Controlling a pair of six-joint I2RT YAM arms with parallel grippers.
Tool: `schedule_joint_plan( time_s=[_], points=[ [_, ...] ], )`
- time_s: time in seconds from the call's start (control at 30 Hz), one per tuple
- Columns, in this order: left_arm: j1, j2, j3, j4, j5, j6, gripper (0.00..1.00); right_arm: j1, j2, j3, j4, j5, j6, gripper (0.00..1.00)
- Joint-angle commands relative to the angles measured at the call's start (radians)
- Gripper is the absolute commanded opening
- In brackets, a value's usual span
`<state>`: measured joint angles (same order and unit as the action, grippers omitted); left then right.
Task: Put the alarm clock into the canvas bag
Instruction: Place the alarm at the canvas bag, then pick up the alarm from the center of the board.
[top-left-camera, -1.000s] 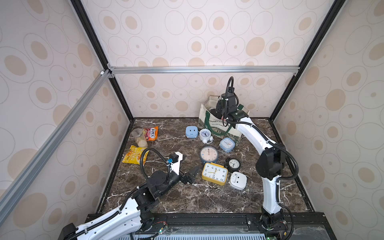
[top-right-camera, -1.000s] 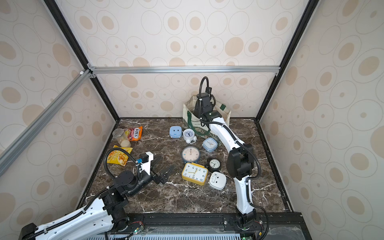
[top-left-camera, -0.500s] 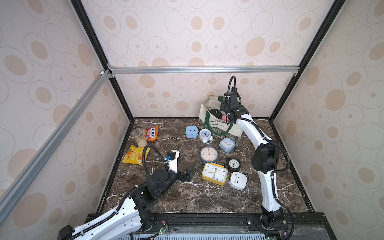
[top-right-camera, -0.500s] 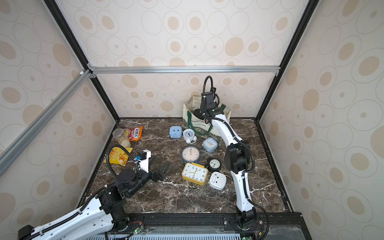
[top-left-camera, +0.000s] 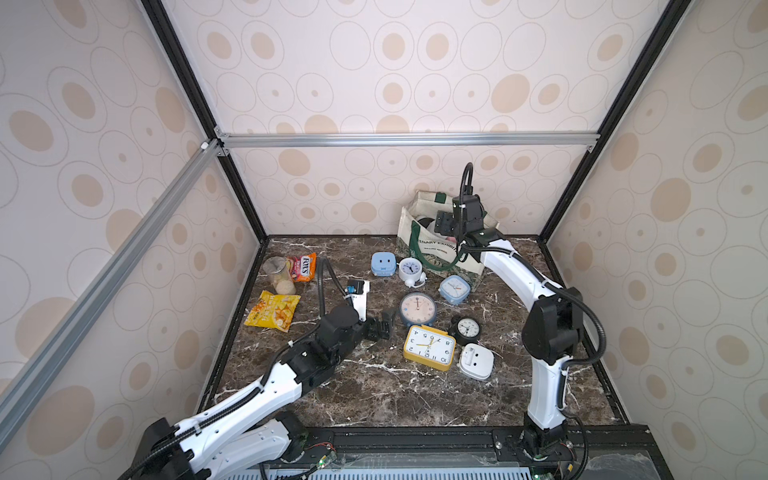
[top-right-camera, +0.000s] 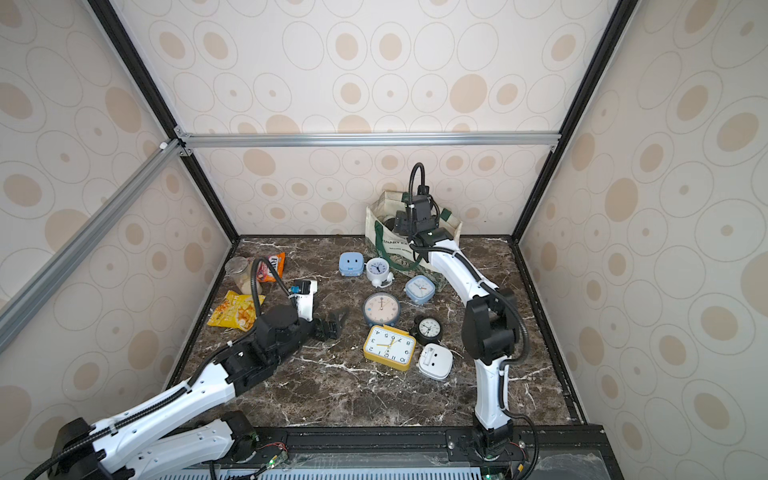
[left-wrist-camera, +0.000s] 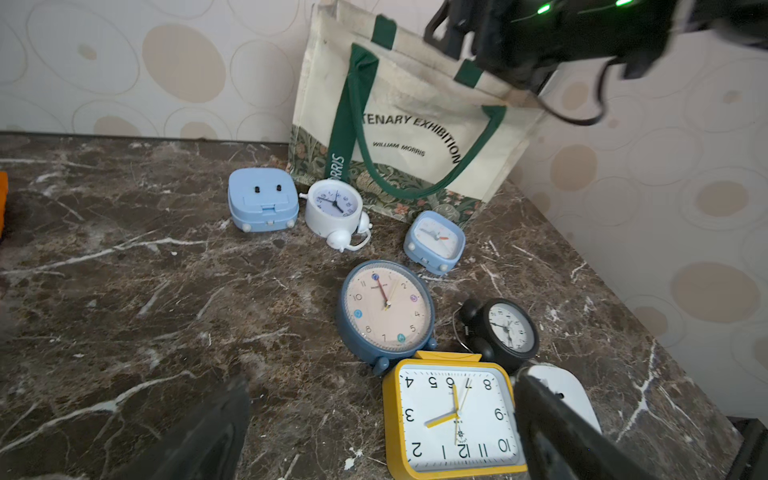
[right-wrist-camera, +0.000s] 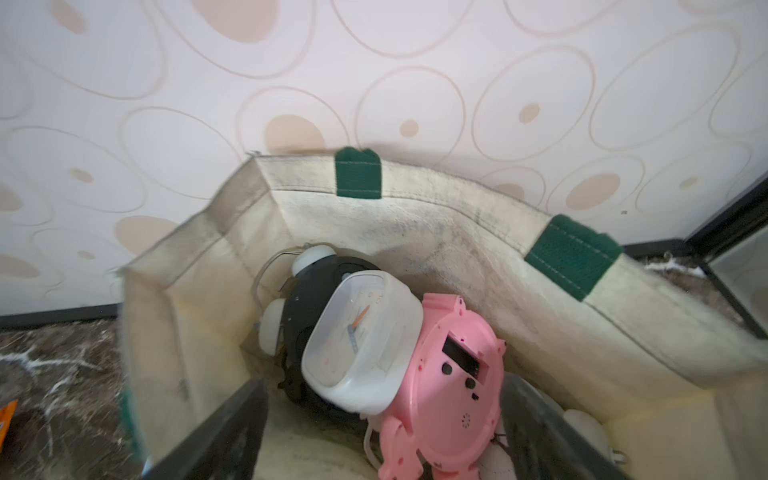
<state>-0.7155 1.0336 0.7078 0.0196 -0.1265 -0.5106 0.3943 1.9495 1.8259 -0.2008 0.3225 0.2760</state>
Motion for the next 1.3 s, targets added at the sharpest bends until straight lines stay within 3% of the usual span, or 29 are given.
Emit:
schedule_joint_plan(
  time_s=[0.0, 0.27, 0.57, 0.87, 1.27],
  points=[
    [0.067, 0.142, 0.137, -0.070, 0.054, -0.035, 0.98, 0.046, -0.143, -0.113, 0.118, -0.009, -0.072, 0.95],
    [0.180, 0.701, 0.596, -0.250, 0.021, -0.008, 0.98, 0.101, -0.436, -0.458, 0.169, -0.039, -0.043, 1.00],
    [0.248, 1.107, 1.018, -0.353, -0.058, 0.003, 0.98, 0.117, -0.694, -0.715, 0.132, -0.105, 0.023, 1.00],
    [0.274, 1.355, 1.367, -0.498, -0.098, 0.045, 0.98, 0.117, -0.798, -0.826, 0.112, -0.169, 0.063, 1.00],
    [0.292, 1.447, 1.416, -0.488, -0.135, 0.057, 0.99, 0.117, -0.796, -0.851, 0.104, -0.241, 0.099, 1.00]
  ],
)
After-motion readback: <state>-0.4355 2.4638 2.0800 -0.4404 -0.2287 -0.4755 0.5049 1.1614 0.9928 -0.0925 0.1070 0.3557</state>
